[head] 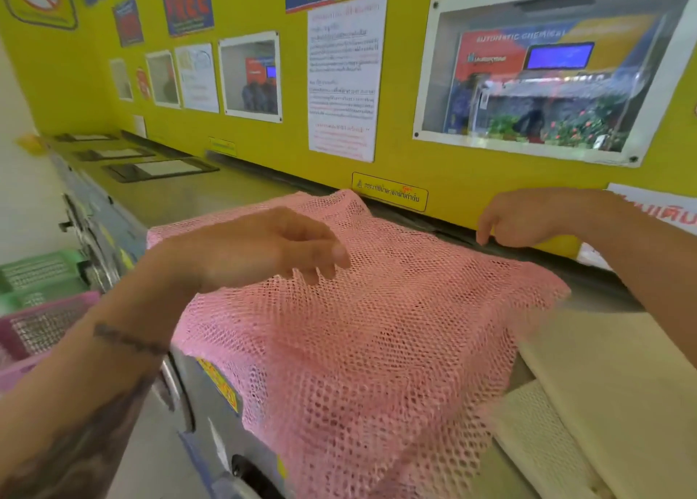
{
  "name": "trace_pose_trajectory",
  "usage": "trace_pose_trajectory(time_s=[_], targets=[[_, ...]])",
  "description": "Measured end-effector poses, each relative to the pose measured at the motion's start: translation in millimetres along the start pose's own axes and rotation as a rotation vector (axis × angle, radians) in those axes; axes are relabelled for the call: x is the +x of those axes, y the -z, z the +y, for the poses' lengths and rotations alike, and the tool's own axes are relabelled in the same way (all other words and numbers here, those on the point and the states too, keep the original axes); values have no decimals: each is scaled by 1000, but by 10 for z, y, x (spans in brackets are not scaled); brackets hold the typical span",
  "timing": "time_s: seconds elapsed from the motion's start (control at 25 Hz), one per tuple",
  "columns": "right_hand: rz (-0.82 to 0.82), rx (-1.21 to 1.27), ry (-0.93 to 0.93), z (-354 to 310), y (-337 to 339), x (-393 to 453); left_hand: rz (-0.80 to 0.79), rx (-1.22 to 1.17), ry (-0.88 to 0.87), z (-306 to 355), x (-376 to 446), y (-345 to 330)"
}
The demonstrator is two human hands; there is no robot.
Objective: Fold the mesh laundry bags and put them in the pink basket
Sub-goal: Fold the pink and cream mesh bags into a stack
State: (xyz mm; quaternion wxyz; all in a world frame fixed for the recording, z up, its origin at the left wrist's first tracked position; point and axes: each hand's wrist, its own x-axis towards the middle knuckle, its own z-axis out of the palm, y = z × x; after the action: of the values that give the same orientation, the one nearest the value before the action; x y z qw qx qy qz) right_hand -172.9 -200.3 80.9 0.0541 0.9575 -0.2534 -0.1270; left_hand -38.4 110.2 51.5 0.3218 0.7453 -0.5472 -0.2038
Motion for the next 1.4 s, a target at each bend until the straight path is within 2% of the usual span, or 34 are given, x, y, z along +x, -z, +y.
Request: trace_pose_trajectory(time_s=[0.08,0.12,0.24,0.36,0.44,0.52,0.64,0.76,0.92,1.0,1.08,1.2,1.28,1.4], targets=[[68,100,127,-317,92,-143,239,70,104,-301,-11,112],[54,144,199,-498,119,-208,287,146,157,-452,-51,151],[-35,186,412,-1123,109,-410,206,367,329,-744,-210,160],[-68,116,556,-1699,-34,-486,190,416,459,-1021,-255,62],[-48,64,612,-2019,-162,-451,278,417,461,-1244,-253,-14],[-12,51,655,-2201,-230,-346,466,384,318,-1408,-265,-29],[30,89,673,-2292,-95,-227,680,364,129,-1535,-291,77],[169,226,682,-2338,72,-125,803,379,71,-1616,-263,258],[41,279,669,-2464,152,10,697,223,170,-1782,-310,595],[100,276,618,-2527,185,136,794,134,218,-1930,-338,736],[123,248,544,-2604,209,269,874,165,307,-2148,-325,834],[90,178,480,-2784,174,438,675,210,474,-2477,-267,836],[103,201,491,-2908,116,519,611,168,440,-2615,-236,775],[97,209,531,-3050,56,599,762,131,373,-2721,-196,836]])
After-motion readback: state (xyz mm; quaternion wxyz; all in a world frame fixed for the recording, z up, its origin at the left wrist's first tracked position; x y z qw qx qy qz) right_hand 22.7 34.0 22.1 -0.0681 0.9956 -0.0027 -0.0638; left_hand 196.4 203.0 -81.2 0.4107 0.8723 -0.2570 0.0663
